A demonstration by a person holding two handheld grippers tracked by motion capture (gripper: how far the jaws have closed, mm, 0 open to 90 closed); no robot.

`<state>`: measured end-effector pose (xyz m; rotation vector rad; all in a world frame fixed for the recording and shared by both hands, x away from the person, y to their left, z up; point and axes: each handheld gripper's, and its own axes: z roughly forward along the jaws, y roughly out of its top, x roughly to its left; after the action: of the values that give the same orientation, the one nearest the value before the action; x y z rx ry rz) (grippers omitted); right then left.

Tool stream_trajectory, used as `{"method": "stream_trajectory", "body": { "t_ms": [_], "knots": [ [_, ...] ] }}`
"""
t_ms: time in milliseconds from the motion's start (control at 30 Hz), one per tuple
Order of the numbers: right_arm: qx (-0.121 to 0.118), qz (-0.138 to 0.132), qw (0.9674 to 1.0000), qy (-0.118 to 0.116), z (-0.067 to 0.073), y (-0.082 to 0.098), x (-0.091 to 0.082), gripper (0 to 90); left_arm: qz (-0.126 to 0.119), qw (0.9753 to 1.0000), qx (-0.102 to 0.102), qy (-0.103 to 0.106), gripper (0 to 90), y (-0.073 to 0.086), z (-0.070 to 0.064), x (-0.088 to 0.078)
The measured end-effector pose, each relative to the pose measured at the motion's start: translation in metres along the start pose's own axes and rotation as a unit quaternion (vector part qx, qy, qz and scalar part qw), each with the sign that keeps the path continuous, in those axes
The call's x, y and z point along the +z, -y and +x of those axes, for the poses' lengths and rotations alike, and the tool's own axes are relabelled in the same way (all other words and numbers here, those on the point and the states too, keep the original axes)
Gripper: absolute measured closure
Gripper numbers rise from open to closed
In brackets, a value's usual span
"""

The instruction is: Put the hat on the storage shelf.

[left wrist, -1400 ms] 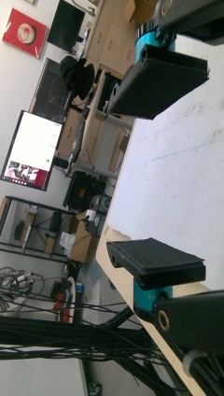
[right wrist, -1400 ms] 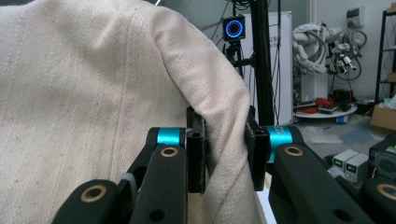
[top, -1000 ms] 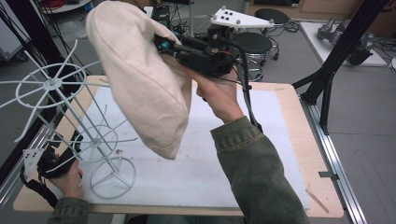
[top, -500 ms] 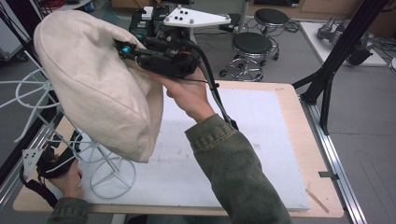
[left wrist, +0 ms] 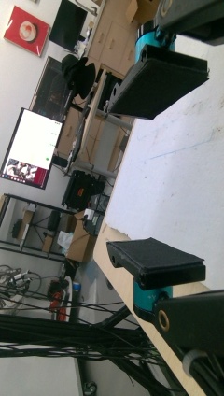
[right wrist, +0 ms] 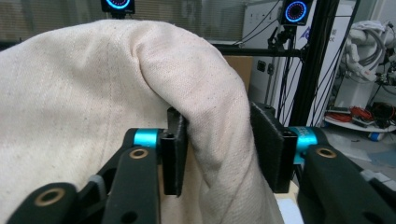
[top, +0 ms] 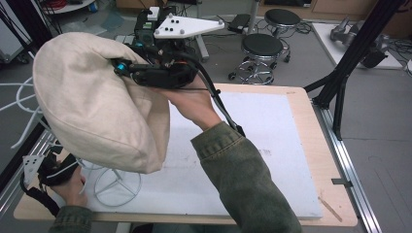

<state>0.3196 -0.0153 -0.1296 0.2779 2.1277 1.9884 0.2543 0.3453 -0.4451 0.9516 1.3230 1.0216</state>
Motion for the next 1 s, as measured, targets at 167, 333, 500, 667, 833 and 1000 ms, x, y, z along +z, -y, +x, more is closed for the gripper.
{"method": "stream_trajectory", "body": {
  "t_ms": [167, 333, 500, 667, 833, 1000],
  "knots": [
    [0.003, -0.008, 0.9999, 0.006, -0.001, 0.006, -0.001, 39.4, -0.002, 1.0, -0.005, 0.0, 29.0, 0.0, 0.0, 0.0],
    [0.021, -0.013, 0.9996, 0.011, -0.003, 0.012, -0.002, 29.7, -0.004, 1.0, -0.006, -0.001, 29.0, 0.0, 0.001, -0.001],
    [0.039, -0.025, 0.9989, 0.005, -0.005, 0.015, -0.006, 24.4, -0.005, 1.0, -0.006, -0.003, 29.0, 0.0, 0.002, -0.002],
    [0.061, -0.031, 0.9976, -0.002, -0.007, 0.019, -0.011, 22.7, -0.005, 0.9999, -0.008, -0.005, 29.0, -0.001, 0.004, -0.003],
    [0.066, -0.036, 0.9972, -0.004, -0.011, 0.023, -0.016, 21.1, -0.003, 1.0, -0.007, -0.006, 29.0, -0.001, 0.004, -0.003],
    [0.069, -0.036, 0.997, -0.001, -0.013, 0.026, -0.021, 18.9, -0.003, 1.0, -0.007, -0.004, 29.0, 0.0, 0.002, -0.002]
  ]
}}
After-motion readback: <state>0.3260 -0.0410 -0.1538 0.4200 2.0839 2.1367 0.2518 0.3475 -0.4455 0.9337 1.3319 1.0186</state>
